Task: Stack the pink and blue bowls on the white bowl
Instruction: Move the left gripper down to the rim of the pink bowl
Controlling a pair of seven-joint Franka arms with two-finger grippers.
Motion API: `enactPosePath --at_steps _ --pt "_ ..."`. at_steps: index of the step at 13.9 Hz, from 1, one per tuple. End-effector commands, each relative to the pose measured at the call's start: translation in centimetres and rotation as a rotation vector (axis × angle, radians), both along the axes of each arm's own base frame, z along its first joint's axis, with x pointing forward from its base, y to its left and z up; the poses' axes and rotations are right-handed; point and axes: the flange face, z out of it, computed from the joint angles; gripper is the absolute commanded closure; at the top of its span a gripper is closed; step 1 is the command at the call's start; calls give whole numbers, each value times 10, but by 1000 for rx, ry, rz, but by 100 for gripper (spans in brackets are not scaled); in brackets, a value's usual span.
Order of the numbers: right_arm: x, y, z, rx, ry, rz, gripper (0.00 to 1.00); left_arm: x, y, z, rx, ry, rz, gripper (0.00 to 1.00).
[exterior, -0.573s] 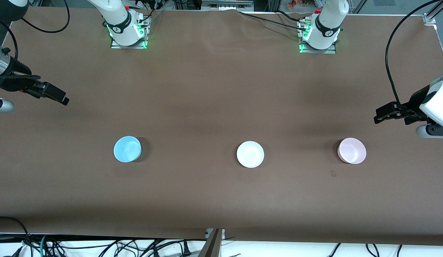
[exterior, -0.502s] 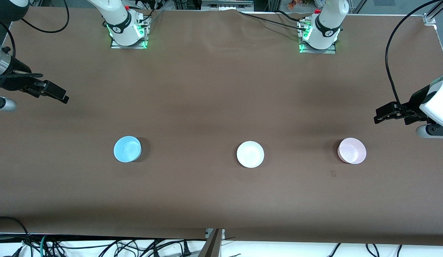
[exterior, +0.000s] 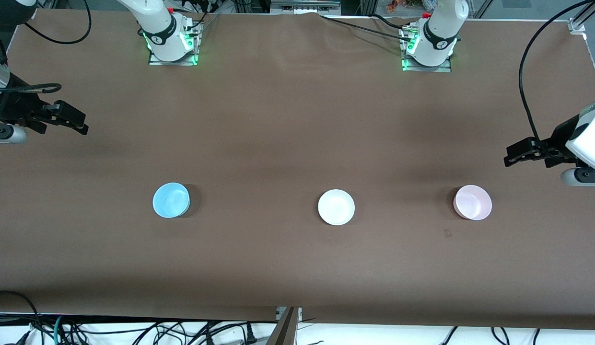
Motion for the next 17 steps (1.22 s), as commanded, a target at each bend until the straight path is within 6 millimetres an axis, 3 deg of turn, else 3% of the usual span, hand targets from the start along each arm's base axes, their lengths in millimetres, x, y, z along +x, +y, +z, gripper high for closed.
enactPosePath --at_steps 1,9,13,17 --pt "-1 1 7 -9 5 16 1 14 31 -20 7 -2 17 0" --pt "-1 1 7 -9 4 13 1 53 101 -137 12 -29 55 0" --pt "0 1 6 -10 4 11 1 45 121 -205 4 -40 44 0" --pt "0 0 6 -12 1 11 1 25 127 -265 0 -59 57 4"
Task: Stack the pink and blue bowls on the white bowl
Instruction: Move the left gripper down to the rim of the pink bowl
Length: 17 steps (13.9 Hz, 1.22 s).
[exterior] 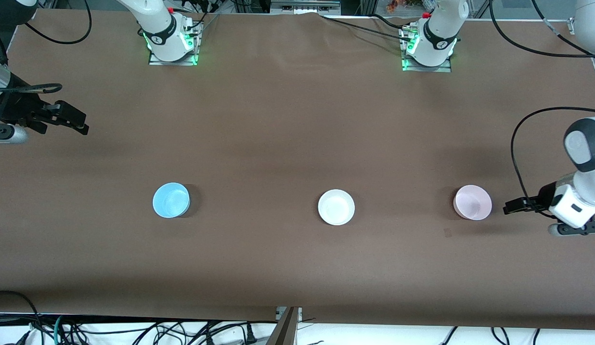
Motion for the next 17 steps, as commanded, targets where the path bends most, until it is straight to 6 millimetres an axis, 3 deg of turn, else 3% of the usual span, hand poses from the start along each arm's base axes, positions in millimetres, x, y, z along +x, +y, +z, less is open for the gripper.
enactPosePath --at_steps 1,10,14,17 --pt "0 0 7 -11 -2 10 1 -19 -1 -28 11 9 -27 5" --pt "3 0 3 -10 1 9 1 -43 -5 -88 61 24 -86 9" --pt "3 0 2 -9 3 9 1 -53 13 -98 54 42 -49 14" --pt "3 0 3 -10 1 9 1 -58 13 -103 51 53 -36 17"
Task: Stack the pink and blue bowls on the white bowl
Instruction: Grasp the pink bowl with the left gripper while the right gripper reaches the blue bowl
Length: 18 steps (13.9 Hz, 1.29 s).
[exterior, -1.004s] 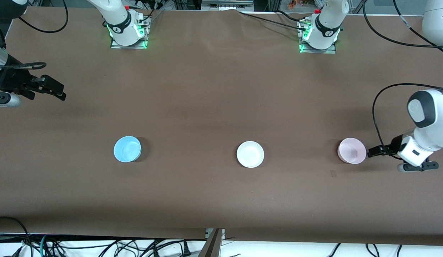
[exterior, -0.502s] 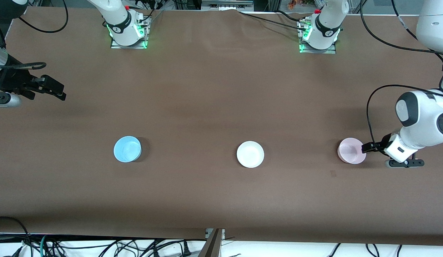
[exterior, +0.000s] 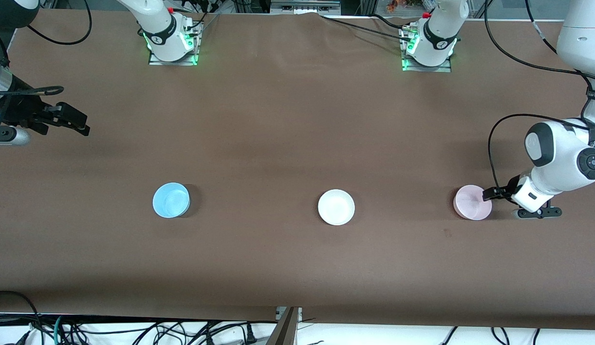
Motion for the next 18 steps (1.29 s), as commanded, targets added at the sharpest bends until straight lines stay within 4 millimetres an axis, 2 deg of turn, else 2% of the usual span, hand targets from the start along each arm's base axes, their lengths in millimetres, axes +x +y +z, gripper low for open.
enactPosePath --at_steps 1,7,9,12,15,18 --pt "2 -1 5 -10 -3 9 1 -5 -2 -1 10 -4 12 21" --pt "6 1 -3 -13 6 10 1 -11 -10 -15 6 -48 92 23" --pt "8 1 -6 -12 11 10 1 -11 -10 -17 6 -45 90 28" --pt "13 3 -13 -11 14 12 1 -11 -11 -16 6 -46 90 40" --pt "19 3 -17 -2 -14 15 1 -9 -16 -14 6 -51 100 43" --pt "29 4 -31 2 -9 5 1 -7 -22 -12 3 -53 120 45"
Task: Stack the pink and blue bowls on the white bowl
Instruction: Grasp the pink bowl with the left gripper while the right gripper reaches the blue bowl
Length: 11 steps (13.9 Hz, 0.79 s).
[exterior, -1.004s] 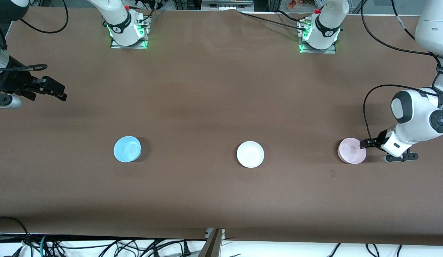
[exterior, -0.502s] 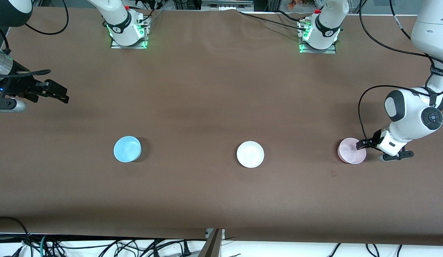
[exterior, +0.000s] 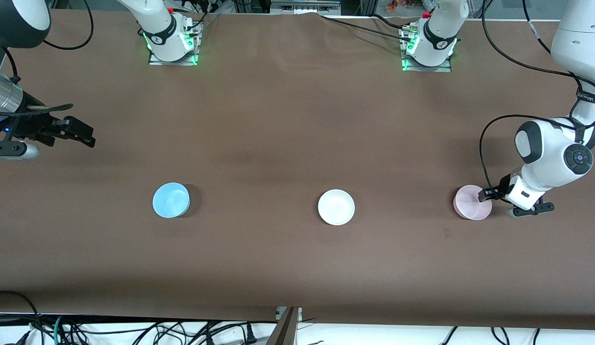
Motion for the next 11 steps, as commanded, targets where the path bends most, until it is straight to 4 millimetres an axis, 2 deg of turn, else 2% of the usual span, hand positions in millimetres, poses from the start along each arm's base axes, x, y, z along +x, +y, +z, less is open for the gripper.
enactPosePath --at_steps 1,7,8,9,10,11 --pt "10 1 -9 5 7 3 1 2 -4 6 15 -11 11 46" --pt "20 4 -25 1 8 25 1 3 -5 11 16 -13 7 59" --pt "23 4 -35 -2 23 25 1 3 -4 12 17 -13 7 60" --pt "23 4 -36 -2 22 25 1 4 -4 15 19 -17 6 60" --pt "27 6 -48 -3 35 25 1 4 -4 16 20 -18 7 60" --pt "34 10 -69 -14 62 31 1 4 -4 17 20 -18 7 61"
